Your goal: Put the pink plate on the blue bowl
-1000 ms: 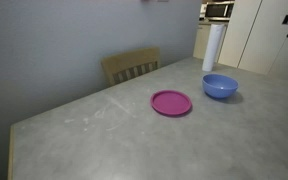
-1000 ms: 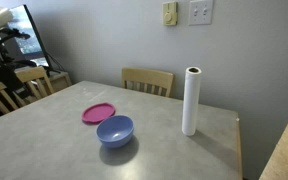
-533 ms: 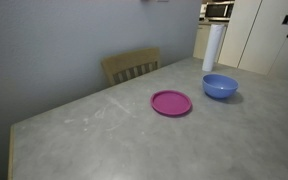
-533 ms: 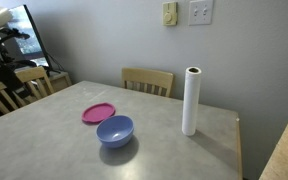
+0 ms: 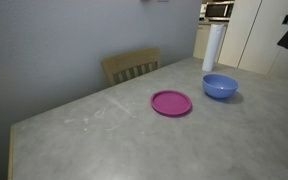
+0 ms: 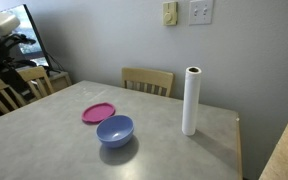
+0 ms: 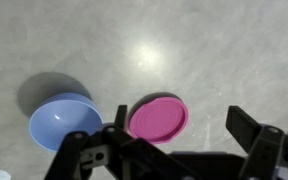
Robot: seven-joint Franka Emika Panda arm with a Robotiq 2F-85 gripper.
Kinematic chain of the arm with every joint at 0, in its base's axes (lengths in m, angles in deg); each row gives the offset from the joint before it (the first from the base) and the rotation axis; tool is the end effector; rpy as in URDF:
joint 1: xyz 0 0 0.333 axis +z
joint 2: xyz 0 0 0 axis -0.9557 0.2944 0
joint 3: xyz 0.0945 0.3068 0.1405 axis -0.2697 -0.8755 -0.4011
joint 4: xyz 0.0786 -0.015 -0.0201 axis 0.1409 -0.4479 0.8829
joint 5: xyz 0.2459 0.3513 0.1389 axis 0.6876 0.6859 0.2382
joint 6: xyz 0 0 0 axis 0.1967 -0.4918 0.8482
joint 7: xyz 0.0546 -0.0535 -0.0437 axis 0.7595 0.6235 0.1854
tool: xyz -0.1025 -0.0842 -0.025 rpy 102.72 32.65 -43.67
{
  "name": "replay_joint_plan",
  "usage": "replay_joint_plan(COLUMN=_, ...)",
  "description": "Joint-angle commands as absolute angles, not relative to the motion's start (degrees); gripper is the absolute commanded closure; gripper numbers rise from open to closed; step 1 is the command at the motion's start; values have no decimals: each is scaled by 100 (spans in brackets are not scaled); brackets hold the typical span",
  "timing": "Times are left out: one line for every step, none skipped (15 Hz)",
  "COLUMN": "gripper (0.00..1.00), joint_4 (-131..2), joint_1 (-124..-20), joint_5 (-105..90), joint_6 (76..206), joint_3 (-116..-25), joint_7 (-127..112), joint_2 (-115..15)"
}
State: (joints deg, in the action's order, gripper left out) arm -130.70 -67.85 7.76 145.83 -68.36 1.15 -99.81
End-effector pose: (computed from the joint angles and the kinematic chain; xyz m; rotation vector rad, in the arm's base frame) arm 0.4034 0.0011 0.3714 -2.9090 0.1231 -0.3628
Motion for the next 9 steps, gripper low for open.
replay_joint_plan(gripper=0, joint_4=-12747, joint_1=-6614, joint_5=952, joint_6=14854, joint_3=-6879, joint_7=260, joint_2=-9167)
replay_joint_plan(gripper=0, joint_4=-12685, joint_1=-6546, joint_5=980, joint_6=14897, joint_3=-6891, joint_7=281, joint_2=-8991)
replay_joint_plan(gripper=0, joint_4=-12606, joint_1=-6500, joint_5=989, joint_6=14909, joint_3=-6915, joint_7=269, joint_2=-8833)
replay_joint_plan(gripper=0, joint_4=-12523, joint_1=-6420, joint_5=1023, joint_6=14939, joint_3=-6927, joint_7=309, joint_2=-8636)
replay_joint_plan(gripper=0, joint_4=-12426, joint_1=-6340, joint_5=1076, joint_6=14928, joint_3=-6950, joint_7=346, joint_2=-8439)
replay_joint_plan(gripper=0, joint_4=-12332, joint_1=-6307, joint_5=1090, joint_6=14929, joint_3=-7013, joint_7=327, joint_2=-8249)
replay_joint_plan(gripper=0, joint_4=-12229, joint_1=-6255, joint_5=1144, joint_6=14881, joint_3=-7051, joint_7=374, joint_2=-8077)
replay_joint_plan(gripper=0, joint_4=-12126, joint_1=-6213, joint_5=1189, joint_6=14861, joint_3=-7116, joint_7=400, joint_2=-7878)
replay_joint_plan(gripper=0, joint_4=-12015, joint_1=-6193, joint_5=1207, joint_6=14839, joint_3=-7198, joint_7=396, joint_2=-7673)
